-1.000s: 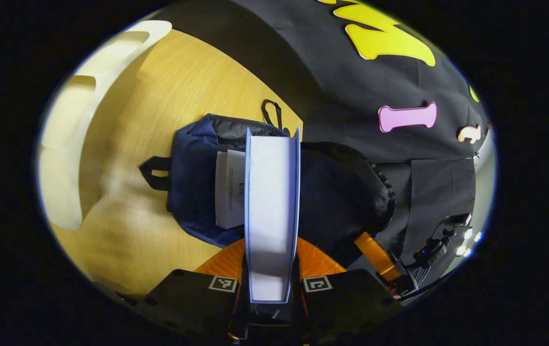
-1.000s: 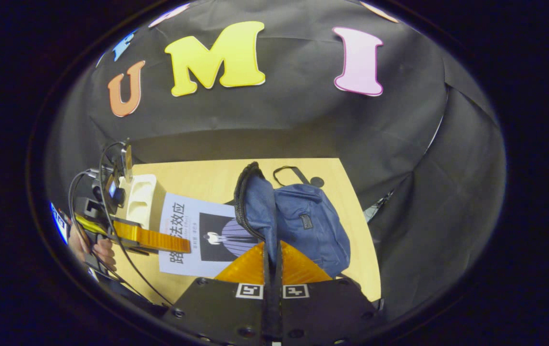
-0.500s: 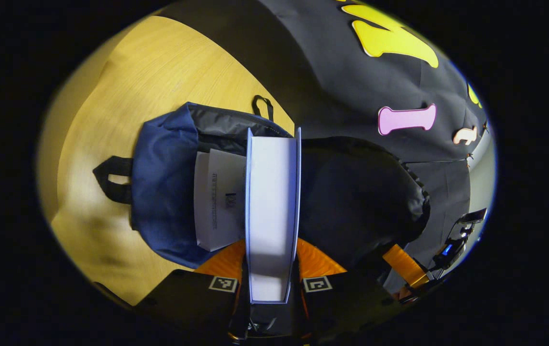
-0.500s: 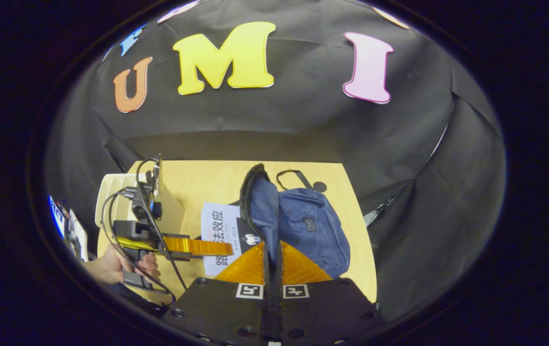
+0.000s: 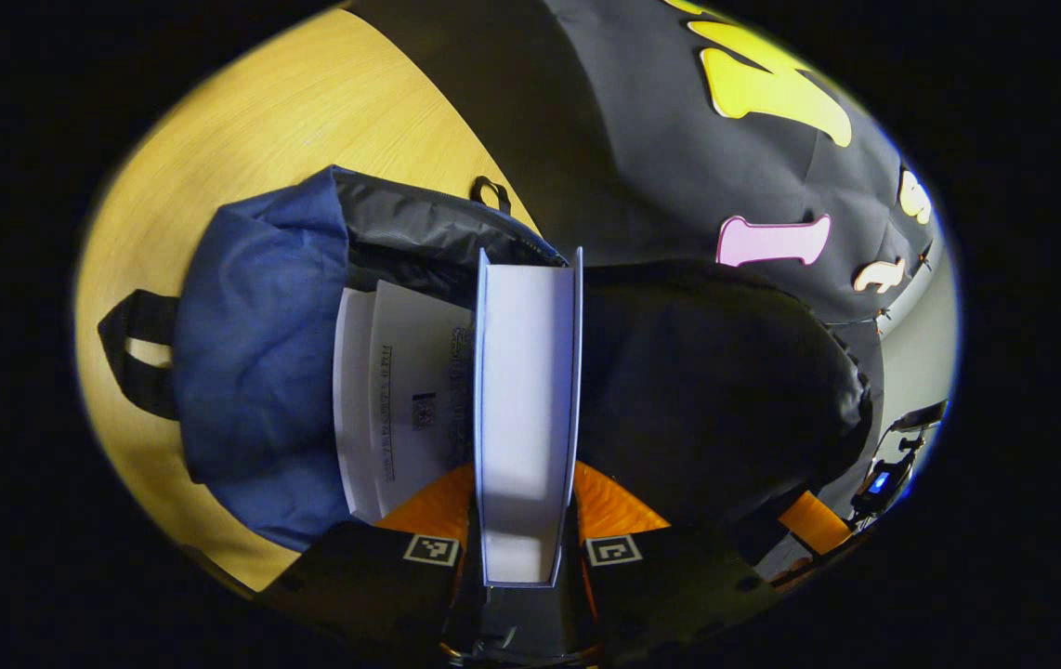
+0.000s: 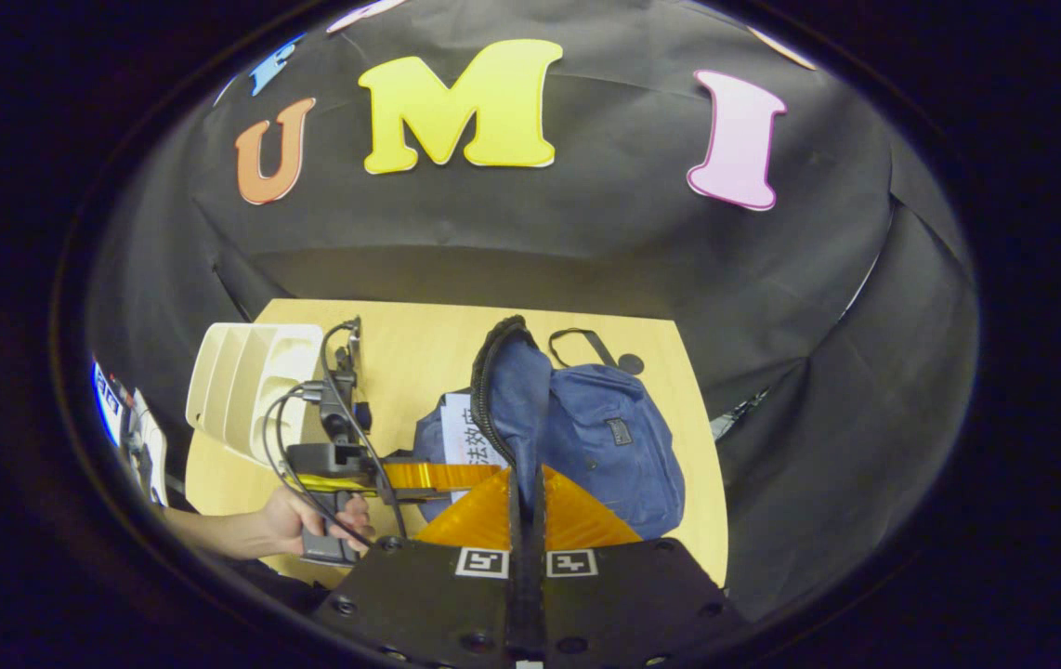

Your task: Open the schoolbag, grab two books from the bookshelf and put them into the schoolbag.

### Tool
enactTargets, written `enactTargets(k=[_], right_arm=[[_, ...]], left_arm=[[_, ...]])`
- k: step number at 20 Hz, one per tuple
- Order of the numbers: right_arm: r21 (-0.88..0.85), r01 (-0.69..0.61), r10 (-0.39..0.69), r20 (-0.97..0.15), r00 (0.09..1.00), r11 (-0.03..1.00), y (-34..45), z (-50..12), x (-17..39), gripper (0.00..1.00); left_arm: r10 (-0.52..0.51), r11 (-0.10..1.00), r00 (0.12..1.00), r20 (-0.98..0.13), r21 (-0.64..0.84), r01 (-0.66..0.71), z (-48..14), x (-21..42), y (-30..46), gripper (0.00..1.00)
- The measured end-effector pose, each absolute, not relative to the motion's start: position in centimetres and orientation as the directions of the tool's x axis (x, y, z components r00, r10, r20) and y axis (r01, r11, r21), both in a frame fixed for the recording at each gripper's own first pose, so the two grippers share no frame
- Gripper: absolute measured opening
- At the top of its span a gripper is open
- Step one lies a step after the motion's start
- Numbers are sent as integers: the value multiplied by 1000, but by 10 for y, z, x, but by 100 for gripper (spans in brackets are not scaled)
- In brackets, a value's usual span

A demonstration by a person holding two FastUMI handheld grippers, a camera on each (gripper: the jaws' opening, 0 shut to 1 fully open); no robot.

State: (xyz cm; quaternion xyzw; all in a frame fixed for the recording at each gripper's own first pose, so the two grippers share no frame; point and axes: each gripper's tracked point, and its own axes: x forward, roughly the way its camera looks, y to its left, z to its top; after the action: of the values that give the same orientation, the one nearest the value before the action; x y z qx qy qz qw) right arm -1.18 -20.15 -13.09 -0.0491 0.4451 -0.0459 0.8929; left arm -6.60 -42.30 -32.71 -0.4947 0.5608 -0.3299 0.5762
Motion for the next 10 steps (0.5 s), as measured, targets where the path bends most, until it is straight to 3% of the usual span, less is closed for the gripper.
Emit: enactTargets(k=[5, 7, 10], right_arm=[[-133, 24, -121, -793, 598, 991, -197, -133, -11, 0], [-133, 21, -120, -794, 596, 991, -198, -136, -11, 0], [-131, 21, -118, -794, 597, 991, -199, -137, -11, 0]], left_arm=[[-941, 287, 127, -315, -937, -197, -339, -64, -434, 36], [-913, 361, 124, -388, -912, -193, -351, -64, -431, 40], [-867, 469, 96, -488, -866, -171, -363, -66, -427, 61]])
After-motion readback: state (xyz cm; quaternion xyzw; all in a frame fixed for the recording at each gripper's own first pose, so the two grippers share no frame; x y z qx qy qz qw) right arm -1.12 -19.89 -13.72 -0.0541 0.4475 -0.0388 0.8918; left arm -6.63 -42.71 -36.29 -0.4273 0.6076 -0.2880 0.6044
